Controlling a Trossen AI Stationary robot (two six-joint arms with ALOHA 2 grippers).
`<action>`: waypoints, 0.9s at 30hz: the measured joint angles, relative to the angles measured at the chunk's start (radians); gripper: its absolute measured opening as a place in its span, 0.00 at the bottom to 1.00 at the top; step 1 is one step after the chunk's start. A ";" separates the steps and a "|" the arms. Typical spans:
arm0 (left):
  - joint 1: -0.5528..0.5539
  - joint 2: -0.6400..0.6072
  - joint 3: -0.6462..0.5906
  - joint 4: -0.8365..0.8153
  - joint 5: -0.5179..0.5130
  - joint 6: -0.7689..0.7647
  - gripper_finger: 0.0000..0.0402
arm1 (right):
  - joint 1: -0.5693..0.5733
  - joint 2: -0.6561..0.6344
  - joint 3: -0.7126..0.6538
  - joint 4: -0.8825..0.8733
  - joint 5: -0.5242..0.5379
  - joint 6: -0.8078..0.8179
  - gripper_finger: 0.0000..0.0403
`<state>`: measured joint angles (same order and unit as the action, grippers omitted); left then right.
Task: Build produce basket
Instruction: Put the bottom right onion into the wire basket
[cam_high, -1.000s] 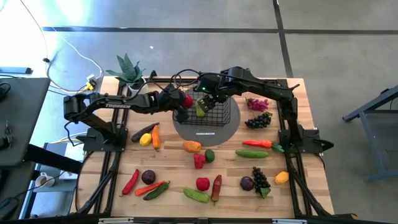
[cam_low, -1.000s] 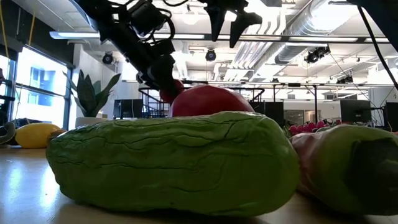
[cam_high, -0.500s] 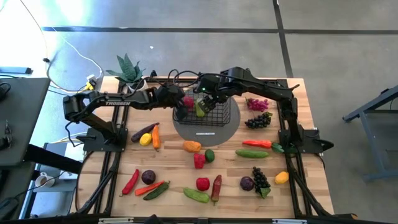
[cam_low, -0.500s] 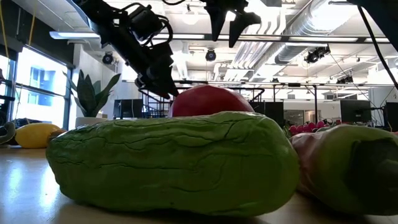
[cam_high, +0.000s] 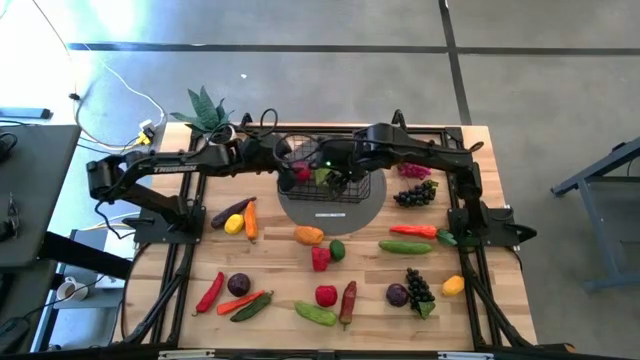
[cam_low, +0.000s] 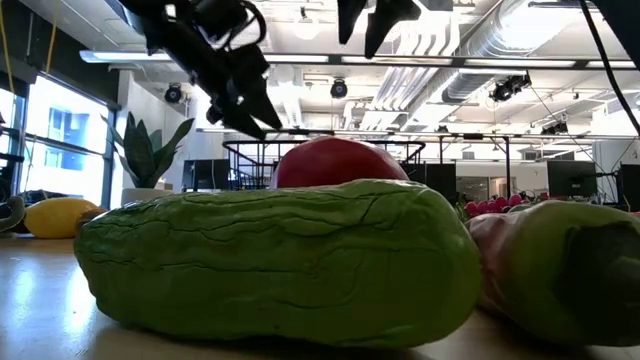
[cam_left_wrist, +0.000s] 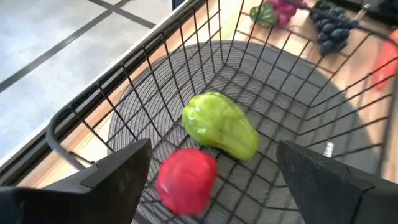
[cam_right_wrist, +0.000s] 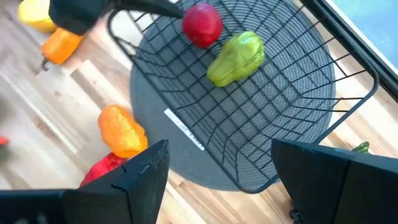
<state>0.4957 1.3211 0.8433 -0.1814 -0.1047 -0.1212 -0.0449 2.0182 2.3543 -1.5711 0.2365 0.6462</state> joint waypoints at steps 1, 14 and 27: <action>-0.002 -0.019 0.000 -0.024 0.000 -0.006 0.84 | 0.010 -0.002 -0.001 0.000 0.002 -0.004 0.65; -0.061 -0.157 0.000 -0.183 0.093 -0.076 0.84 | 0.155 -0.110 -0.259 0.001 -0.032 0.194 0.65; -0.126 -0.160 0.000 -0.242 0.199 -0.059 0.84 | 0.331 -0.264 -0.582 0.000 -0.091 0.627 0.65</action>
<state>0.3697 1.1614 0.8433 -0.4233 0.0946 -0.1800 0.2865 1.7540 1.7721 -1.5708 0.1457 1.2729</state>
